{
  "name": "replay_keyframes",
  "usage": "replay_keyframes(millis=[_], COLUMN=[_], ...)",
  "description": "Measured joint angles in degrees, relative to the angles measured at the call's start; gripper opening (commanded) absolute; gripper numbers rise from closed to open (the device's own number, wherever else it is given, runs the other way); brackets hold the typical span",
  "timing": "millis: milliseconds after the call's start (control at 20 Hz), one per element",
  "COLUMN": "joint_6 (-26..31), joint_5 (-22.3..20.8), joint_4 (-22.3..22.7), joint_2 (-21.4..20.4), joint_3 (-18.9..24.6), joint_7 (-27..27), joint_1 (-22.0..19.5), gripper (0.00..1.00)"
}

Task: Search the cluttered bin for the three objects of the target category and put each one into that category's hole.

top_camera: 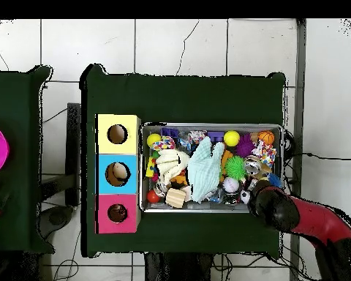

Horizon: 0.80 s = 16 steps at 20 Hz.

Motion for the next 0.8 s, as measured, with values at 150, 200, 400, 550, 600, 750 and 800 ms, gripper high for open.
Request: replay_keyframes(millis=[150, 200, 400, 550, 600, 750, 800], joint_6=[-0.01, 0.0, 0.04, 0.72, 1.31, 2.74, 3.29], joint_5=[-0.04, -0.45, -1.1, -1.1, -1.07, -1.08, -1.08], joint_4=[0.03, 0.05, 0.07, 0.25, 0.34, 0.38, 0.38], joint_2=[-0.24, -0.15, -0.24, -1.3, -2.07, -3.92, -4.64], joint_3=[0.42, 0.43, 0.43, 0.42, 0.42, 0.41, 0.41], joint_7=[0.0, 0.0, 0.0, 0.0, 0.0, 0.0, 0.0], joint_1=[-0.08, 0.15, 1.01, 1.83, 2.2, 2.91, 3.18], gripper=[1.0, 1.0, 1.0, 1.0, 1.0, 1.0, 1.0])
